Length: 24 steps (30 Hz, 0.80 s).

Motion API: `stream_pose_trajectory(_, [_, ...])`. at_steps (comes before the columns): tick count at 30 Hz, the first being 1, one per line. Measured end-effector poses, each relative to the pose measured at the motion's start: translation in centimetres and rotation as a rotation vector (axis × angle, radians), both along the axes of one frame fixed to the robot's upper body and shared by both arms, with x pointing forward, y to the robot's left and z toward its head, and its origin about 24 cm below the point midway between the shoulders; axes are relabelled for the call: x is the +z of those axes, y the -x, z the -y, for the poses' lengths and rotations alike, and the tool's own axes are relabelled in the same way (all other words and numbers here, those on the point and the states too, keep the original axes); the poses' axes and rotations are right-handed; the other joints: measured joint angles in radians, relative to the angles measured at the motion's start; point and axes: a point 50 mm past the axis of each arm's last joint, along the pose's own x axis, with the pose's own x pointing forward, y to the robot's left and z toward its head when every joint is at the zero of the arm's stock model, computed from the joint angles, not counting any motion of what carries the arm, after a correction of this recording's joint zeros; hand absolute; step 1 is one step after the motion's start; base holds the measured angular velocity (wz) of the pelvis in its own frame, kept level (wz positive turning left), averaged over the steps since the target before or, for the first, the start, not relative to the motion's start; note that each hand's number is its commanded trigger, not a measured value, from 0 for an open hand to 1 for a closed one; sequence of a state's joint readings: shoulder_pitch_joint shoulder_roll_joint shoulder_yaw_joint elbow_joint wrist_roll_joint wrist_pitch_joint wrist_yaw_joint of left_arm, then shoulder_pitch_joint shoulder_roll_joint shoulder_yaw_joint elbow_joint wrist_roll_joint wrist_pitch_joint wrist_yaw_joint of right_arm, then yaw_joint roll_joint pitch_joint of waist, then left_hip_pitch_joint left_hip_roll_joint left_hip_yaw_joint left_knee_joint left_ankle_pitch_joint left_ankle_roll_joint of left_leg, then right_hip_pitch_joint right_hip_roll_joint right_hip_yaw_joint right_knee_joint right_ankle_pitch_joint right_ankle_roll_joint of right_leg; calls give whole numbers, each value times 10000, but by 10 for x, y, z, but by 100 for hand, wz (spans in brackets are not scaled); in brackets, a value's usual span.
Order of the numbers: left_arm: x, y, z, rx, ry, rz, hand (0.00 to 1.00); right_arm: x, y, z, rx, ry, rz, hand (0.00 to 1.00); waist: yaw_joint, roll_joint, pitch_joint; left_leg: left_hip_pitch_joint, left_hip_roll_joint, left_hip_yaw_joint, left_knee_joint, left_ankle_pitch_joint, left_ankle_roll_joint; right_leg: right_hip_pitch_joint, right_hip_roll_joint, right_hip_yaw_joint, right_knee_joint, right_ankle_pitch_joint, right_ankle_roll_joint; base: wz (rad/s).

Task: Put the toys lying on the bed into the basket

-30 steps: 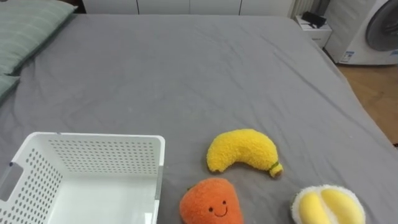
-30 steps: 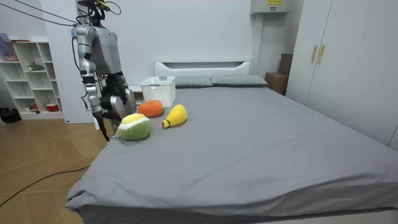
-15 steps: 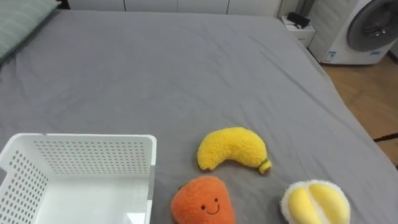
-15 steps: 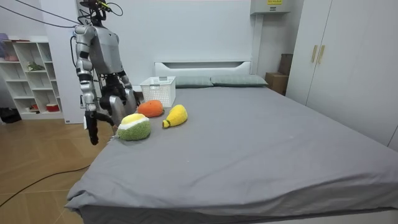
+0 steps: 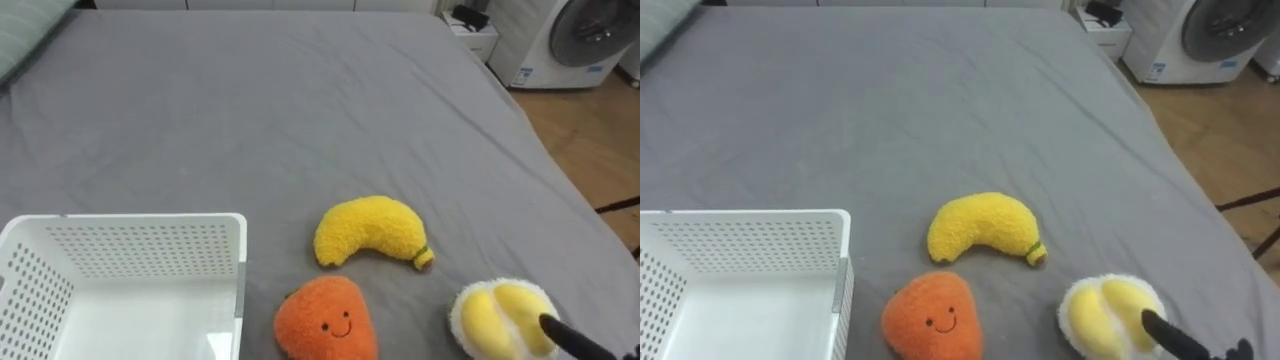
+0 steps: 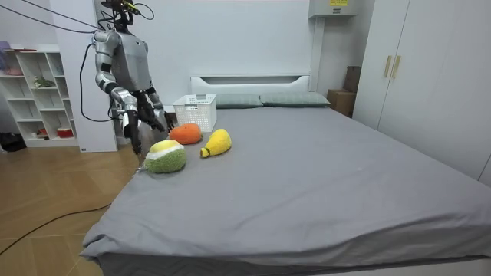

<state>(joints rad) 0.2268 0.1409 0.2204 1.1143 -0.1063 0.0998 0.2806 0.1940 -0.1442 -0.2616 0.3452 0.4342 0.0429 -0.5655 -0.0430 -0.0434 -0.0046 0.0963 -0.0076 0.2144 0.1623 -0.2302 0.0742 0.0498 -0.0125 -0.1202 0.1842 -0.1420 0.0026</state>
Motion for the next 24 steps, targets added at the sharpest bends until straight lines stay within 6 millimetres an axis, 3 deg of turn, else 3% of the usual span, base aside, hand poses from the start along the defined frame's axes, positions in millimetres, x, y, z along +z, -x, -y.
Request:
stream_pose_trajectory(5, [0,-1,0,-455,-141,-55,0,26,-25,-17,1216,1228,894,0,13,-37,40,18,6,1,-28,0,-1,16,-1,-27,-2,0,0,0])
stream_pose_trajectory(14, [0,-2,1,-699,-131,-62,0,36,-35,-27,3378,3782,189,0,211,-17,63,22,3,14,-36,0,-1,4,6,23,-2,0,0,0])
stream_pose_trajectory(20, [0,-1,2,-680,108,-179,0,30,-38,-37,4864,3544,-175,0,213,37,52,17,4,-9,-27,1,-1,20,-9,-99,-6,1,1,1])
stream_pose_trajectory(24, [2,-3,-1,-751,196,-68,0,3,-26,-35,5794,3103,-1866,0,247,-48,4,16,3,-54,-11,4,3,48,-39,-212,1,1,2,5])
